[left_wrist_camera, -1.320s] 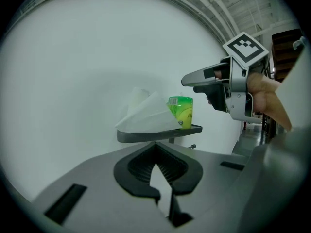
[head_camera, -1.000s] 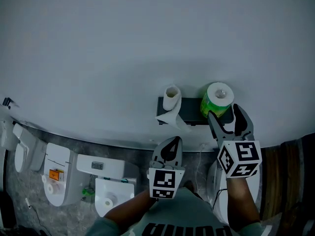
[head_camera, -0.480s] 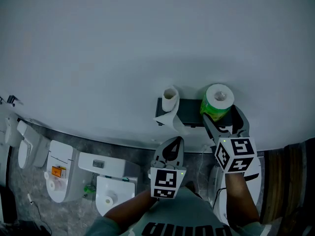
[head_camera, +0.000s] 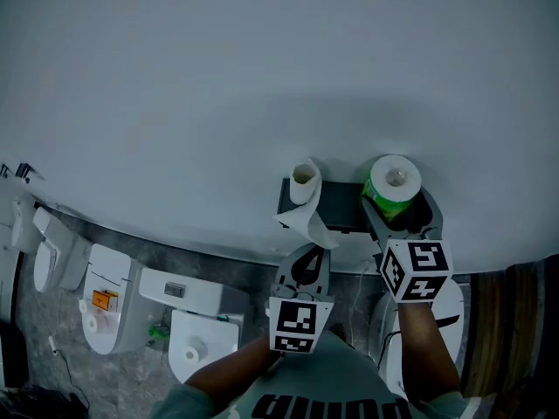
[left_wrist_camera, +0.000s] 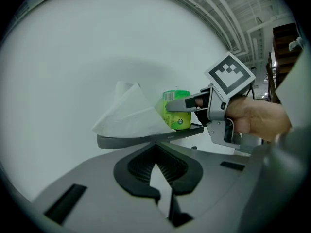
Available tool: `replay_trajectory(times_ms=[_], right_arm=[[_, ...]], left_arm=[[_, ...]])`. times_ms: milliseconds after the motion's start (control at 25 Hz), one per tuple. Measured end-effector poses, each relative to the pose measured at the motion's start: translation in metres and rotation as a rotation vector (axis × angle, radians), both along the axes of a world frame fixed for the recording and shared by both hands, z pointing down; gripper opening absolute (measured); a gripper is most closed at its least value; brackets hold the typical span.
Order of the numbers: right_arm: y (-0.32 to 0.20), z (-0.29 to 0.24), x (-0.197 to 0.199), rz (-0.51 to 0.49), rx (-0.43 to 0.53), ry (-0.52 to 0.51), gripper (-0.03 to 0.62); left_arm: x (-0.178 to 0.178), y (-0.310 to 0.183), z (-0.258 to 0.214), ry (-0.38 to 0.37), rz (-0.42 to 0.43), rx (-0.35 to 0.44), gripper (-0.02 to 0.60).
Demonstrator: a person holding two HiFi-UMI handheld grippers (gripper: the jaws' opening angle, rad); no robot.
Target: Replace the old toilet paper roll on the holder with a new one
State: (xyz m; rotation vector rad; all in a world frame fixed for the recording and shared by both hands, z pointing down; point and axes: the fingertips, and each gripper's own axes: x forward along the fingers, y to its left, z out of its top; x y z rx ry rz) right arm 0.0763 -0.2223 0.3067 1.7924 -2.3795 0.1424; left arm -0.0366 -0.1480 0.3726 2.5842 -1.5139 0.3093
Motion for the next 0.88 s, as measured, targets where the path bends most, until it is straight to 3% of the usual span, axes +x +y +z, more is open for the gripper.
replay_trajectory(times_ms=[560,880], right_arm=[[-0.011,-0.002,-0.011,-0.034,0.028,0.008,0.442],[-0.001,-0.016,-0.004,-0.036,0.052,-0.095,0.442]], left_arm=[[0.005,-0.010,0.003,0.003,0.004,-0.010,0.006],[0.011,-0.005,0.004,0.003,0.020,-0.012,0.006]])
